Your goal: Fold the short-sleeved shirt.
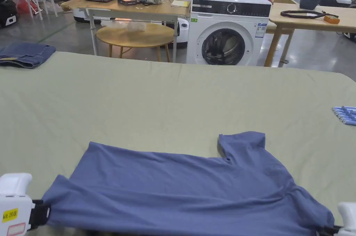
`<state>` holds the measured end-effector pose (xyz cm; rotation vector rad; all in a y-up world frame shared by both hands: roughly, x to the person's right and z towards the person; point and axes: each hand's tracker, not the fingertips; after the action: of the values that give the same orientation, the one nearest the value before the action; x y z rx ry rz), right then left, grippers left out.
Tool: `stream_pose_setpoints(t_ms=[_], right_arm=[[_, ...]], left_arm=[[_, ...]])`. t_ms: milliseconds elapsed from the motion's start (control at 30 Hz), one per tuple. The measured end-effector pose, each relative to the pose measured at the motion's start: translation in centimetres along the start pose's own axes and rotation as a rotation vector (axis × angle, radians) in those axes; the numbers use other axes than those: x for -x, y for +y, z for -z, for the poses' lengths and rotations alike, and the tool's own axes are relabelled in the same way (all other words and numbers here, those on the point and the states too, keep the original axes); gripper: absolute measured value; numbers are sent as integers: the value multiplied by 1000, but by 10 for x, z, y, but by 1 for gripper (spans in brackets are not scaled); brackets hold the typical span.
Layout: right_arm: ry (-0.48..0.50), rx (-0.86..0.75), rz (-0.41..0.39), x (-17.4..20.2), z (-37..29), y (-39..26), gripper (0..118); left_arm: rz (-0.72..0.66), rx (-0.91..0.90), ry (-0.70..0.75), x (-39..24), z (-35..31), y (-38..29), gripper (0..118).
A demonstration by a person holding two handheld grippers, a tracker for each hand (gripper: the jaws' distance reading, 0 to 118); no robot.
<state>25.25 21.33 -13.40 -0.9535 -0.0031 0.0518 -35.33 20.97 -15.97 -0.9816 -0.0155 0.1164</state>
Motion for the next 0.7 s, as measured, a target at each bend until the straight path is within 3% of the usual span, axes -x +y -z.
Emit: stream_pose_setpoints(t_ms=[233, 467, 533, 567, 600, 633, 700], right_arm=[[-49, 123, -8, 6, 27, -56, 6], [-47, 144, -8, 17, 30, -47, 8], [-54, 142, -28, 15, 31, -43, 20], [-80, 146, -47, 17, 28, -39, 35], [-122, 139, -59, 19, 23, -35, 59], [-123, 118, -55, 19, 17, -31, 69], [-119, 50, -61, 17, 5, -22, 70]], left_arm=[[-3, 101, 24, 5, 30, -50, 0], [36, 130, 69, -7, 37, -57, 0], [45, 136, 70, -9, 37, -53, 0], [37, 136, 64, -2, 37, -50, 0], [18, 133, 51, 0, 35, -46, 2], [2, 116, 39, -1, 32, -42, 5], [1, 43, 16, -1, 25, -33, 18]])
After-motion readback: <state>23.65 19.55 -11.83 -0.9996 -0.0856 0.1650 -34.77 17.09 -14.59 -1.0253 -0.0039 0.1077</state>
